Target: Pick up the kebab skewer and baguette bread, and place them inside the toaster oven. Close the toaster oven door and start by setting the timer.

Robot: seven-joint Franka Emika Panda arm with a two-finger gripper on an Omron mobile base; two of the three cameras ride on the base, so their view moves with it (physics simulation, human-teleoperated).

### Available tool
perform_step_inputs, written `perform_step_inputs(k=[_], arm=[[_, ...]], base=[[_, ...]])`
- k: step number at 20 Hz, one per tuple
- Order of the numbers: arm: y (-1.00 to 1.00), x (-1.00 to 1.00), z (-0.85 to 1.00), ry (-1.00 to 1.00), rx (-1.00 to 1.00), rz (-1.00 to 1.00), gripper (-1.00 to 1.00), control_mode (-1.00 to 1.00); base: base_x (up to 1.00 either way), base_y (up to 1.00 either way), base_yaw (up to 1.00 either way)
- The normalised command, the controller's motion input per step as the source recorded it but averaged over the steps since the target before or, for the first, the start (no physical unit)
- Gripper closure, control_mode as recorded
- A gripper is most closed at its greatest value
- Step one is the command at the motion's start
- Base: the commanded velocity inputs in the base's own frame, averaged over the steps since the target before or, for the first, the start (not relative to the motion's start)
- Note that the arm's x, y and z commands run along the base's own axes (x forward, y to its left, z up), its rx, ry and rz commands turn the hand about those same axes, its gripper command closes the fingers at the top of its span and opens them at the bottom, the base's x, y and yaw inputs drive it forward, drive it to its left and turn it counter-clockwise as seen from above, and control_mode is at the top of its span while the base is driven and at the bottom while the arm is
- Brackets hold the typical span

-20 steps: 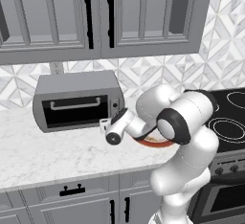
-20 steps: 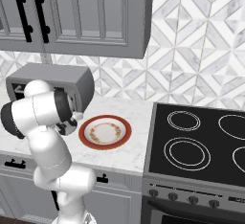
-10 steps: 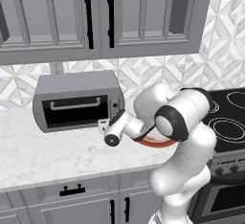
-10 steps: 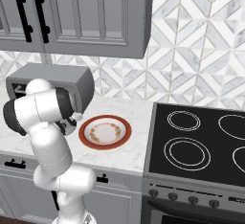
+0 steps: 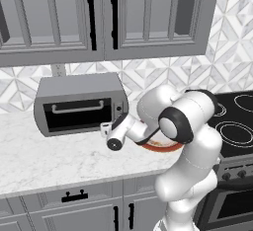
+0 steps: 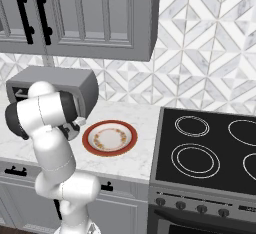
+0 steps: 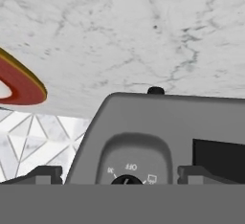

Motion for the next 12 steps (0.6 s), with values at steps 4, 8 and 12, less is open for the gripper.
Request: perform_step_inputs(k=[4,8,12], arm=[[0.26,0.01,0.00,0.00,0.00,0.00,-1.00,-1.00],[0.34,0.00,0.00,0.00,0.00,0.00,-1.00,-1.00],[0.26,0.00,0.00,0.00,0.00,0.00,-1.00,-1.00]], base=[[0.00,0.00,0.00],[0.00,0.00,0.00],[0.00,0.00,0.00]])
